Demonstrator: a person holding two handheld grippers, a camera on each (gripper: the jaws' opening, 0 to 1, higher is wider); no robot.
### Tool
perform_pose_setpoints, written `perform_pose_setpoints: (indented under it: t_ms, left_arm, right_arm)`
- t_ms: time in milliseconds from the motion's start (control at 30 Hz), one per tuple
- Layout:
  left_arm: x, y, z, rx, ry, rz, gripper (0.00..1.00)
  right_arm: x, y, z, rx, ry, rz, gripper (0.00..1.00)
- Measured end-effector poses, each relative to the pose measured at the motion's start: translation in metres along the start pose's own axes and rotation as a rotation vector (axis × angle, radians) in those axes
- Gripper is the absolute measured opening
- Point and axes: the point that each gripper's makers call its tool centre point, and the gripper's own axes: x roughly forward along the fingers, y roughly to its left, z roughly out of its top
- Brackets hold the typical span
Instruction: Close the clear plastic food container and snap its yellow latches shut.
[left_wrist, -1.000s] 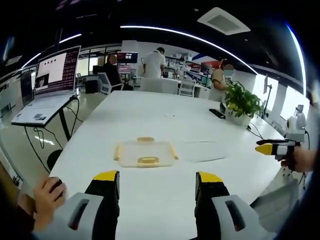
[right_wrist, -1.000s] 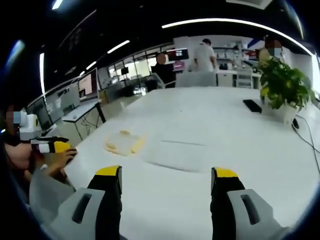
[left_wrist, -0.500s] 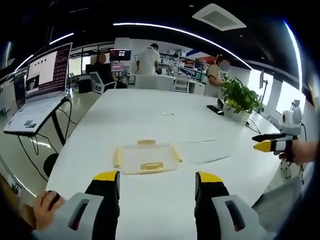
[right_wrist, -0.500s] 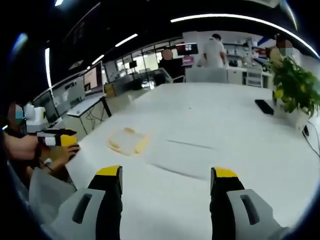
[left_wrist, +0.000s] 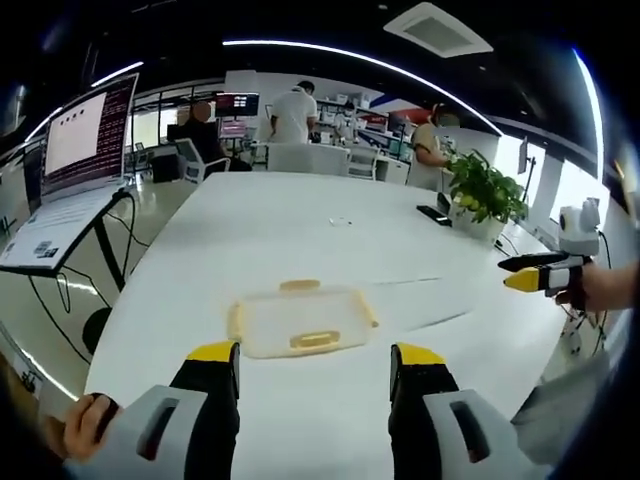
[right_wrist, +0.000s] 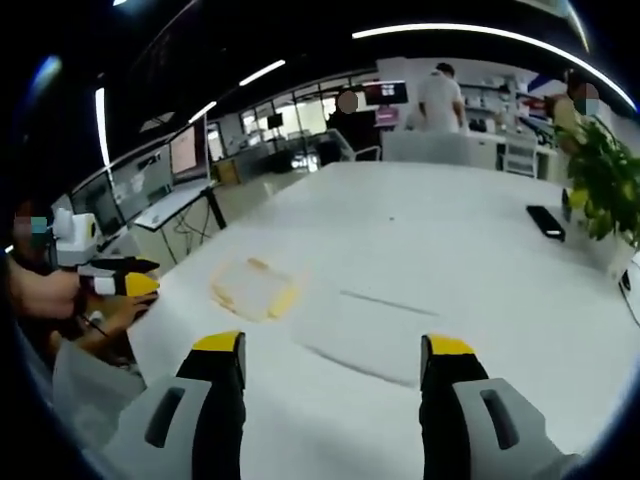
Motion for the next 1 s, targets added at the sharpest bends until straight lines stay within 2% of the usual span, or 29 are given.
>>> perform_pose_setpoints:
  t_ms: [167,500,1000]
  left_arm:
    - [0.012,0.005,0.002,0.000,0.005,-0.004,0.56]
    - [0.031,0.015,0.020,0.020,0.001,-0.024,0.56]
    - [0.051,0.016,0.032,0.154,0.030,-0.091,0.56]
  right_arm:
    - [0.015,0.002,0.009,-0.029,0.010,0.023,0.68]
    - [0.040,0.009,0.027,-0.079,0.013,0.072,0.68]
    - [0.066,0.028,0.038,-0.167,0.050,0.169,0.67]
